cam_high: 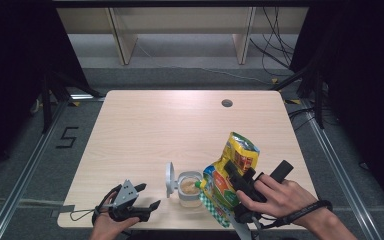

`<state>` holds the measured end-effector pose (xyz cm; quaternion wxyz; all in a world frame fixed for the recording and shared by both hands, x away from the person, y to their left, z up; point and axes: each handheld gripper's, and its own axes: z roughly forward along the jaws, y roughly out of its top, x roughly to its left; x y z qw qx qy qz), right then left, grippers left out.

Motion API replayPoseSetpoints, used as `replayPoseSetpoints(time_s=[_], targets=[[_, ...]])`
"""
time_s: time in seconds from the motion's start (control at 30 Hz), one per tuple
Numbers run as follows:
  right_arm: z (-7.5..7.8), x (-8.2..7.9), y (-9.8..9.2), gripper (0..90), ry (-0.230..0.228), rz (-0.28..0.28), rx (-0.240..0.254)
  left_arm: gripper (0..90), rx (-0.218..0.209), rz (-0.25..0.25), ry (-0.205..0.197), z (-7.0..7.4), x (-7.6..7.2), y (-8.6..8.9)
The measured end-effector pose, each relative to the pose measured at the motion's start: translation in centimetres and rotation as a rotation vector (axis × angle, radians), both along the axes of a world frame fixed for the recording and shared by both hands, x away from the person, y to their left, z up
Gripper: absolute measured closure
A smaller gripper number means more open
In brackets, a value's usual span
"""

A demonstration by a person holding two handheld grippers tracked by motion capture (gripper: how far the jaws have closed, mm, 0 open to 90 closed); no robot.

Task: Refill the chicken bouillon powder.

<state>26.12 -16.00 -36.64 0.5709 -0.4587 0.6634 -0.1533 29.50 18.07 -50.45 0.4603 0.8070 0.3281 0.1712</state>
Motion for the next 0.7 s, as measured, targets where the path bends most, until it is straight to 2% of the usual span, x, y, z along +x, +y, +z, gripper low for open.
replayPoseSetpoints(time_s=[0.07, 0.13, 0.2, 0.23, 0.27, 0.33, 0.37, 0.4, 0.43, 0.47, 0.57, 0.67, 0.7], targets=[[-0.08, 0.0, 0.0, 62.9, 0.001, 0.0, 0.012, 24.1, 0.009, -0.001, 0.007, 0.08, -0.01, 0.06], [-0.08, -0.01, 0.03, 63.0, 0.001, 0.004, 0.008, 24.2, 0.001, 0.003, 0.005, 0.03, -0.02, 0.0], [-0.18, -0.04, -0.03, 63.0, -0.001, 0.001, 0.005, 24.2, 0.016, 0.003, 0.005, 0.05, -0.01, 0.05], [-0.3, -0.02, -0.09, 63.0, 0.004, 0.001, 0.019, 24.1, 0.022, -0.002, 0.007, 0.05, 0.05, 0.1], [-0.28, -0.02, -0.07, 63.0, 0.003, -0.002, 0.004, 24.2, 0.02, -0.001, 0.006, 0.05, 0.04, 0.08], [-0.28, 0.01, -0.1, 63.0, 0.002, -0.002, 0.001, 24.2, -0.01, 0.011, 0.025, -0.04, -0.08, -0.11], [-0.28, 0.03, -0.12, 63.0, 0.002, -0.002, 0.0, 24.1, 0.009, 0.008, 0.022, 0.0, -0.03, 0.01], [-0.24, 0.05, -0.11, 63.0, 0.003, -0.001, -0.005, 24.2, 0.009, 0.009, 0.022, 0.0, -0.03, 0.01], [-0.21, 0.06, -0.11, 63.1, 0.001, -0.001, -0.012, 24.1, 0.023, -0.002, 0.006, 0.06, 0.05, 0.1], [-0.27, 0.03, -0.19, 63.1, 0.004, -0.007, 0.0, 24.2, 0.015, 0.0, 0.007, 0.05, 0.01, 0.05], [-0.25, -0.08, -0.24, 63.1, 0.002, -0.005, -0.003, 24.2, -0.009, 0.016, 0.023, -0.02, -0.12, -0.15], [-0.31, -0.28, -0.29, 63.1, 0.002, -0.008, -0.002, 24.2, 0.006, 0.002, 0.006, 0.03, -0.05, -0.1], [-0.37, -0.31, -0.35, 63.2, 0.004, -0.007, 0.012, 24.2, 0.039, -0.005, 0.002, 0.1, 0.02, 0.08]])
